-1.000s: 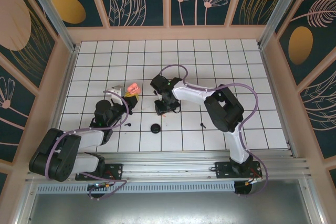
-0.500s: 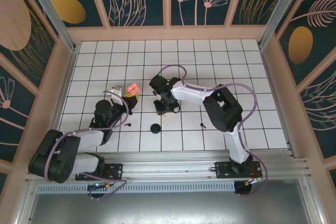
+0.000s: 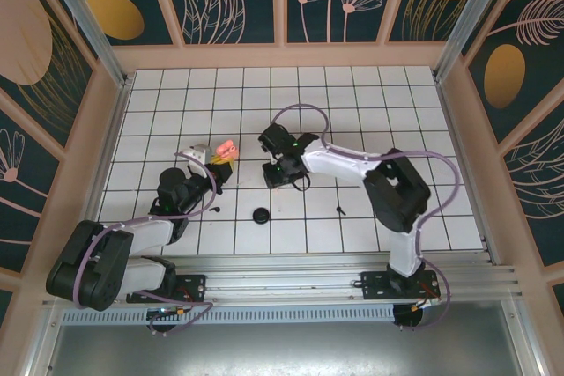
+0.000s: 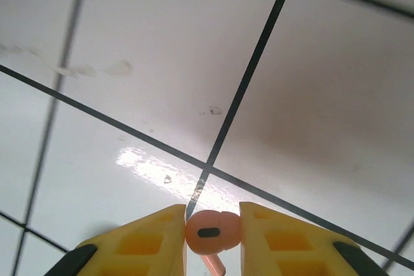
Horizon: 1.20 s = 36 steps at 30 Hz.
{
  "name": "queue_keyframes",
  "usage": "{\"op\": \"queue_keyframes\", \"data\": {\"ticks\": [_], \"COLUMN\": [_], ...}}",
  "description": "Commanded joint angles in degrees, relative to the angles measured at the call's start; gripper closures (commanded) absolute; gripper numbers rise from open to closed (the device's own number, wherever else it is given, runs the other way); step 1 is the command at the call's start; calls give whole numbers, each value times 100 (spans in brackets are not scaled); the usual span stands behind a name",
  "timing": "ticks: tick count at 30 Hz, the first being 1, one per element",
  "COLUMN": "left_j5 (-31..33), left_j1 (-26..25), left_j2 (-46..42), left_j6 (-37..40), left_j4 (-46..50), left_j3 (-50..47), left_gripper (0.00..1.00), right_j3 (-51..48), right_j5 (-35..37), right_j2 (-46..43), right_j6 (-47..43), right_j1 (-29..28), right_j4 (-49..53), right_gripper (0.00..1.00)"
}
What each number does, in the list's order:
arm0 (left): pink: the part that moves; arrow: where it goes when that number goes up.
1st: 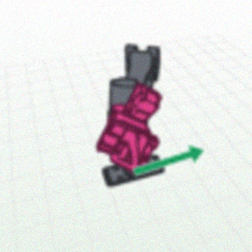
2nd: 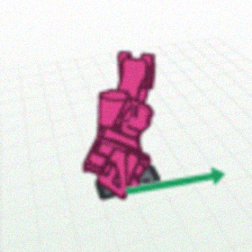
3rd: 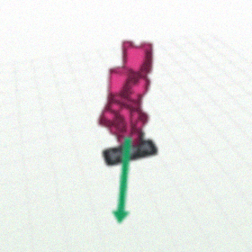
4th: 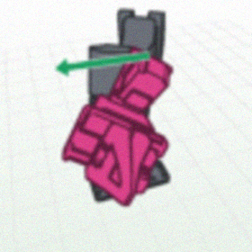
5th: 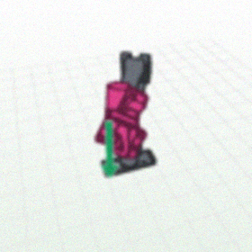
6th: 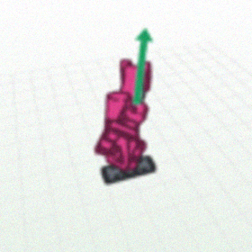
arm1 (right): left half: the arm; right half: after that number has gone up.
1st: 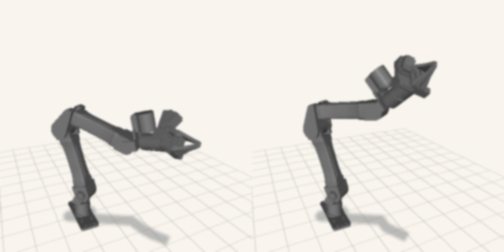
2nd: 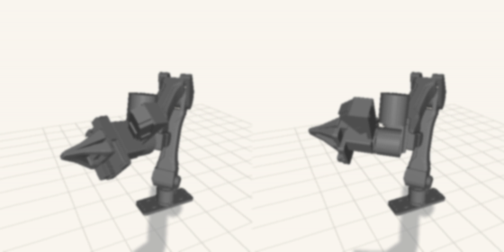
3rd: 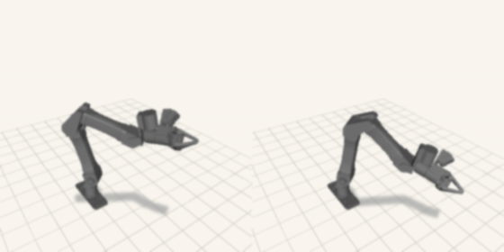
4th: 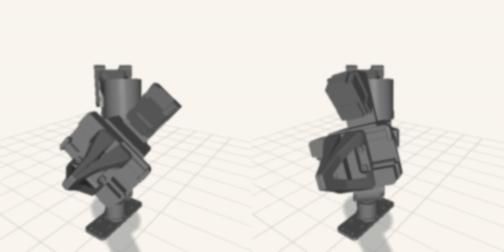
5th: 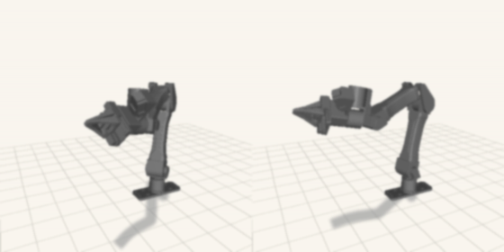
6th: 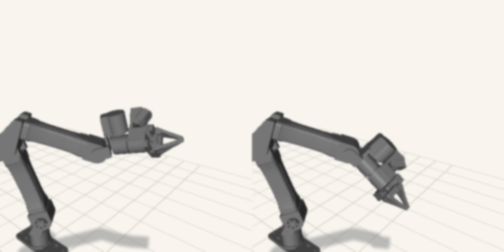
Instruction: Insert the wireless bluetooth earbuds into the charging case
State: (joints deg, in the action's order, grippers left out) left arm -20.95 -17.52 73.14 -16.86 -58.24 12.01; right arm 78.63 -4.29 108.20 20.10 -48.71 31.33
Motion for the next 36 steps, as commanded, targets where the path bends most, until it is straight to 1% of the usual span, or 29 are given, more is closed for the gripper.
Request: {"op": "queue_keyframes", "data": {"ticks": [1, 4, 5, 9, 13, 16, 19, 24, 36], "left_j5": [-450, -613, -642, -632, -660, -697, -766, -854, -1066], "left_j1": [-4, -79, -132, -448, -709, -817, -926, -994, -1035], "left_j2": [170, 393, 468, 741, 1039, 1204, 1311, 1371, 1162], "left_j6": [-83, -236, -275, -250, -383, -542, -595, -573, -341], "left_j4": [-770, -1138, -1231, -1328, -1596, -1865, -1989, -2068, -1994], "left_j3": [150, 252, 311, 583, 804, 888, 973, 1031, 1022], "left_gripper": [91, 91, 91, 92, 92, 92, 92, 92, 92], "right_j3": [-419, -927, -1091, -1730, -2362, -2611, -2706, -2745, -2622], "right_j5": [424, 487, 647, 842, 801, 762, 694, 631, 562], "right_j2": [-855, -1480, -1672, -2308, -2777, -2939, -2949, -2885, -2608], "right_j6": [313, 380, 392, 340, -23, -414, -759, -1080, -1271], "right_j1": [51, 53, 53, 21, -83, -215, -340, -472, -482], "right_j4": [-1159, -2102, -2397, -3574, -4821, -5342, -5613, -5880, -6113], "right_gripper": [77, 77, 78, 79, 79, 79, 79, 79, 79]}}
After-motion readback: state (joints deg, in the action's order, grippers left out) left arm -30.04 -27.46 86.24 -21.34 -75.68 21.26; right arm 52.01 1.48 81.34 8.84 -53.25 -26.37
